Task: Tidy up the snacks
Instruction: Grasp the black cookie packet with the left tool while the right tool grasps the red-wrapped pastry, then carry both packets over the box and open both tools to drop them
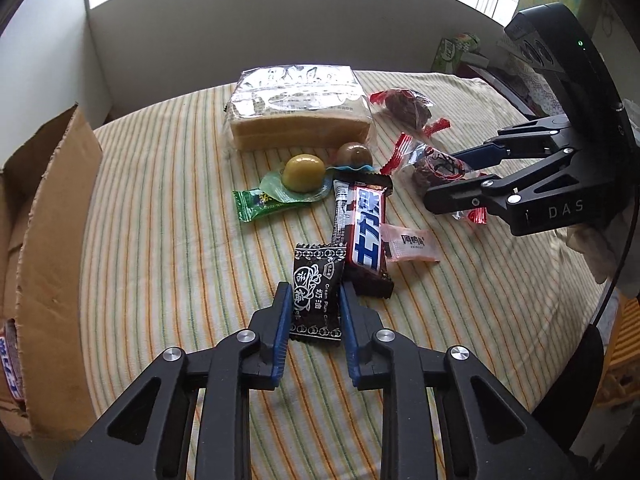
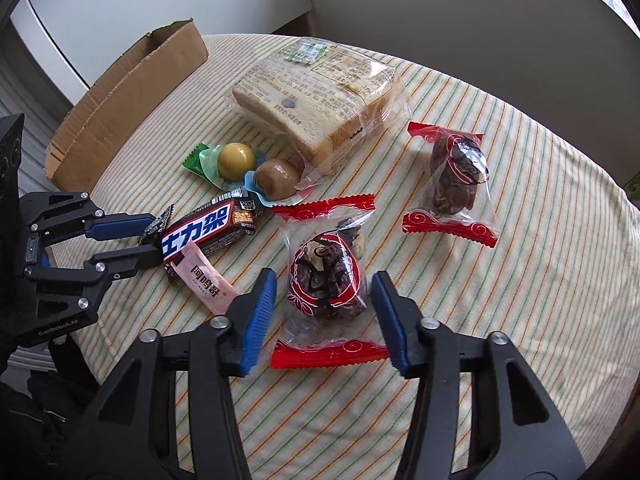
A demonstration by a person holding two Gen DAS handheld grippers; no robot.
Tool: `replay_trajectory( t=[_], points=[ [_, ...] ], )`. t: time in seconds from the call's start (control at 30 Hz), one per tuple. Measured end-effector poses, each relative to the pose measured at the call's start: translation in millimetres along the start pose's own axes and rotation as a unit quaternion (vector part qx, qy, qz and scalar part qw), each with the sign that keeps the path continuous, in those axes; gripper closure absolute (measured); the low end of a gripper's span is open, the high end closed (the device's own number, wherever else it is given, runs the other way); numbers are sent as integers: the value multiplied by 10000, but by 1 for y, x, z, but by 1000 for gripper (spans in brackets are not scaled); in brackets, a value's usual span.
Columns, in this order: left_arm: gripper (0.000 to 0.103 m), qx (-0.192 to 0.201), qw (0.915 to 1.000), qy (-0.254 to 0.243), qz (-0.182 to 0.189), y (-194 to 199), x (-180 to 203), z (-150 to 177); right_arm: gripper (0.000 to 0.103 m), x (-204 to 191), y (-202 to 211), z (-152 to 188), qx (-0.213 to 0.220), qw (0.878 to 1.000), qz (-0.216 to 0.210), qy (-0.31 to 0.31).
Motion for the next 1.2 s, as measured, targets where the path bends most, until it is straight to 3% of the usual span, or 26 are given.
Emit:
replay_trajectory(
  t=[0.27, 0.63, 0.93, 1.2],
  points=[
    [81, 38, 9996, 291, -19, 5, -9, 7, 63, -7, 2, 3, 121, 9997, 225, -17],
    [82, 439, 9970, 615, -140, 48, -32, 15, 64, -26, 44, 4, 569, 9983, 87, -29],
    [82, 962, 9893, 944, -554, 94, -72, 12, 64, -84, 83, -30, 1052, 9938, -103, 341],
    [82, 1203, 9788, 1344, -974, 121, -124, 24, 64, -156, 74, -77, 1133, 9898, -418, 756]
  ],
)
Point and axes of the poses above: each gripper's, at about its wrist camera, not at the fingertips, and y roughly against the way its jaws point, x to its right, z to its underside, the point moved 1 cm from there along -y, roughly the way its jaws point, and after that the axes turned 7 degrees about -x, right-handed, at the moved point
